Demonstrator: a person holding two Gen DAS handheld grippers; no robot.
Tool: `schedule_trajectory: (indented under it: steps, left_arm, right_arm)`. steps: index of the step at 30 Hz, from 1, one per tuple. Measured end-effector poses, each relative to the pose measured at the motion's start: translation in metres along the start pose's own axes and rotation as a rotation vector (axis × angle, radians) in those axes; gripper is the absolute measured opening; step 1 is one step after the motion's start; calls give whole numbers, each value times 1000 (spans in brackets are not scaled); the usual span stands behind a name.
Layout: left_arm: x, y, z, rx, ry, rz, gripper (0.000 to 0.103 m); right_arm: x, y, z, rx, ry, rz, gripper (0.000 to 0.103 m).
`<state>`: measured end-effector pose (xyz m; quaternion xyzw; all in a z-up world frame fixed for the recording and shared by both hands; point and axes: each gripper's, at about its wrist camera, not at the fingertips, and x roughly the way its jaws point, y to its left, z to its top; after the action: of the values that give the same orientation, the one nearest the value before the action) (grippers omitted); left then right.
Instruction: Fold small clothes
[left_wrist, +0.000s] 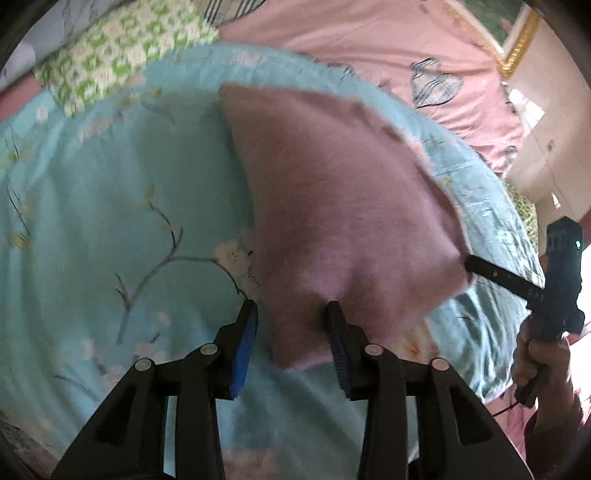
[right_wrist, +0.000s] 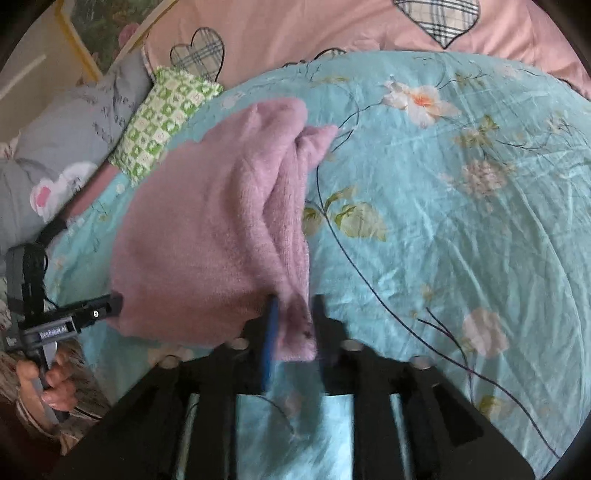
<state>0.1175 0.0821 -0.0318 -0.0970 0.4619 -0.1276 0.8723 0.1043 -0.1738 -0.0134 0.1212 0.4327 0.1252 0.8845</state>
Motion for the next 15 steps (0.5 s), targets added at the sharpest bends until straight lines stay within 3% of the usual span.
schedule_trajectory:
  steps: [3,6,10,12,15]
  left_arm:
    - [-24,-10,11,39,-58,-39,38]
    - [-24,-21,36,48,-95,-100,38]
    - [9,-28,51,38,-52,-118,38]
    - [28,-25,45,17,-16,-120,37]
    - [46,-27,36,48,-5,-66,31]
  right_arm:
    - [-21,4,7,10,-71,17,37]
    - [-31,18,23,7,-127,83,37]
    - [-4,47,43,-32,-119,174,37]
    - [18,48,43,-38,-71,125,37]
    - [45,28,32,-6,-22,43,23]
